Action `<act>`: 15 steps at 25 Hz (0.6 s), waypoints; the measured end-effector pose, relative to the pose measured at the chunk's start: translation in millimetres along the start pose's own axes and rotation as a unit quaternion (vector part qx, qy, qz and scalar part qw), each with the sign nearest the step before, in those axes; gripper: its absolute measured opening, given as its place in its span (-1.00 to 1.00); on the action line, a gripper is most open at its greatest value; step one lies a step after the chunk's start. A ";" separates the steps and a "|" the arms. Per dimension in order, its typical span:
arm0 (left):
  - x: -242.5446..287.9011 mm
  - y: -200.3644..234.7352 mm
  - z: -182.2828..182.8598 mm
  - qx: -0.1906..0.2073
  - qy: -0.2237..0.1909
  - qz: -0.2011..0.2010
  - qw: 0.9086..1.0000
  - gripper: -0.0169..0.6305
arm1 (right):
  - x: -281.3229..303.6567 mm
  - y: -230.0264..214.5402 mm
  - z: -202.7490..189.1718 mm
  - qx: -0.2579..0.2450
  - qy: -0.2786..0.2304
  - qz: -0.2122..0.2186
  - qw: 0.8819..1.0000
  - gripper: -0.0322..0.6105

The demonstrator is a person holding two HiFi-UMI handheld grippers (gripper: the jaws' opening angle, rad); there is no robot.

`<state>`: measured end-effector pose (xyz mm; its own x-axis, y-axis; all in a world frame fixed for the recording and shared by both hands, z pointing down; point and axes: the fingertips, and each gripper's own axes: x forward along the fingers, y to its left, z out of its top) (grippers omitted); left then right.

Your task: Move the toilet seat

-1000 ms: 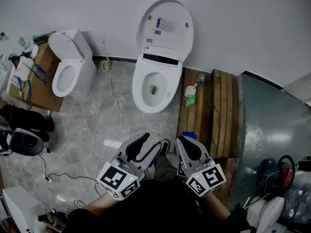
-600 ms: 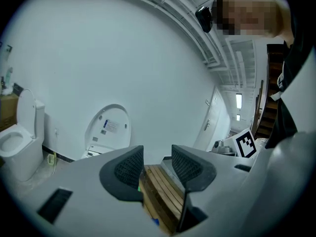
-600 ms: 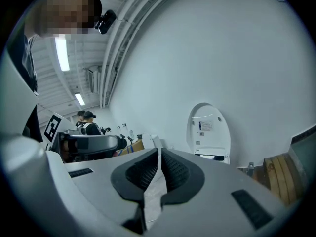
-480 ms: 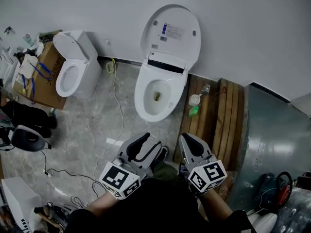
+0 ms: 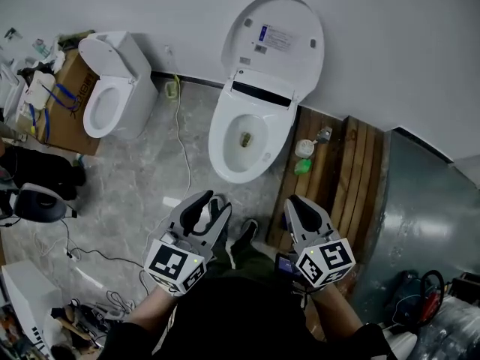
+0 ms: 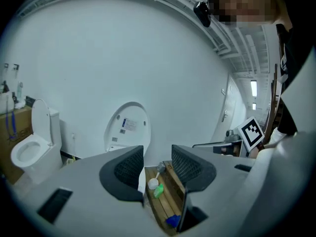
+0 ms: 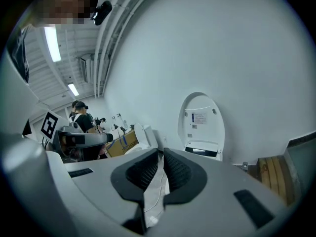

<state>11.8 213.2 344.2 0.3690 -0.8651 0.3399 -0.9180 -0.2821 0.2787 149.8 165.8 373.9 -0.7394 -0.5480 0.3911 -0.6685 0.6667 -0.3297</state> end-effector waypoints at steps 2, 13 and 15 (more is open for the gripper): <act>6.8 19.9 -6.4 0.005 0.010 0.008 1.000 -0.37 | 11.9 -7.0 0.9 0.001 0.003 -0.008 1.000 -0.77; 66.8 118.0 -31.5 0.006 0.070 -0.005 0.998 -0.37 | 88.2 -39.9 -6.5 0.024 0.039 -0.057 0.997 -0.77; 77.0 132.1 -36.2 0.014 0.080 -0.012 0.997 -0.36 | 104.1 -40.9 -9.1 0.032 0.045 -0.059 0.997 -0.77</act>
<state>-75.8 124.3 439.7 0.4066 -0.7820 0.4724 -0.9118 -0.3151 0.2631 100.9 86.0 435.9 -0.6468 -0.5714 0.5051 -0.7564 0.5653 -0.3291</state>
